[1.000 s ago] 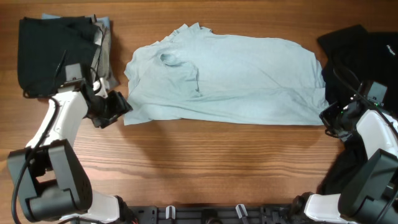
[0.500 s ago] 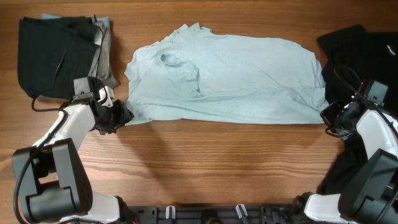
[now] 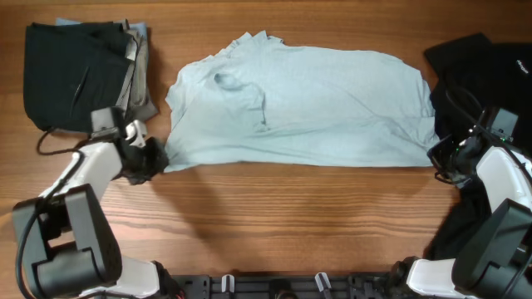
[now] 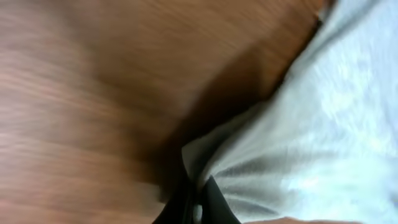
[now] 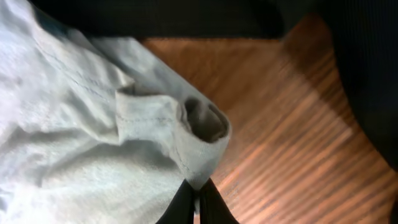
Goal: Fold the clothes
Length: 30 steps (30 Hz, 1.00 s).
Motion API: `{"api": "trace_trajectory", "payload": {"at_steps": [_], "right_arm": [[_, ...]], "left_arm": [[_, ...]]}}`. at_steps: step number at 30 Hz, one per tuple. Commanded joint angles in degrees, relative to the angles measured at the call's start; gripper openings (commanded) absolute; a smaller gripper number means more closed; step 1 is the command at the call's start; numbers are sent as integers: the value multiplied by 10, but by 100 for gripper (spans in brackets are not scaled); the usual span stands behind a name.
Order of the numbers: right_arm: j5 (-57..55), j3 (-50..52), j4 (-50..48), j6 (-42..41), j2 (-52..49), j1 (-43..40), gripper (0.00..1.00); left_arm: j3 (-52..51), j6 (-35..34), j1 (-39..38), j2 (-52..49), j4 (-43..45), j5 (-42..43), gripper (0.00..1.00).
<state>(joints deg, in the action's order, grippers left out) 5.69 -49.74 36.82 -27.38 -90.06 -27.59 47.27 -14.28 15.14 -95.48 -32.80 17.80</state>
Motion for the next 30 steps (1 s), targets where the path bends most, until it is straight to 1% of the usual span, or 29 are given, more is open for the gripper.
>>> {"api": "trace_trajectory", "payload": {"at_steps": [1,4,7,10,14,16,17,18,19,20,21,22,23,24,25,26,30], "right_arm": [[-7,-6,38,3,12,-2,4],[-18,-7,83,3,12,-1,4],[-56,-7,123,3,12,-2,4],[-94,-7,150,5,12,-2,4],[-98,-7,165,19,12,-1,6],[-95,-7,172,19,12,-1,10],[-87,-7,176,19,12,-1,14],[-70,-7,181,28,12,-1,19],[-57,-7,181,39,12,-1,27],[-49,-7,182,48,12,-2,33],[-47,-7,183,47,12,-2,40],[-46,-9,182,47,13,-2,43],[-46,-12,182,47,13,-2,47],[-46,-16,183,47,13,-2,48],[-46,-26,185,47,14,-2,49],[-45,-35,185,47,16,-2,49],[-21,-83,188,51,33,-2,50]], "left_arm": [[46,16,57,38,-50,-1,4],[65,23,87,69,-77,-23,4],[68,23,103,104,-93,-36,4],[68,23,104,128,-126,-53,4],[68,23,104,131,-168,-60,4],[68,23,104,130,-179,-65,4],[68,23,104,130,-184,-66,5],[68,23,104,130,-188,-68,5],[68,23,104,130,-190,-68,6],[68,23,104,130,-192,-68,10],[68,23,104,130,-194,-68,18],[68,23,103,130,-196,-68,31],[68,23,102,130,-198,-68,48],[68,23,102,130,-200,-66,60],[68,23,102,130,-202,-58,65],[68,23,102,130,-202,-49,67],[94,23,102,130,-225,-37,67]]}}
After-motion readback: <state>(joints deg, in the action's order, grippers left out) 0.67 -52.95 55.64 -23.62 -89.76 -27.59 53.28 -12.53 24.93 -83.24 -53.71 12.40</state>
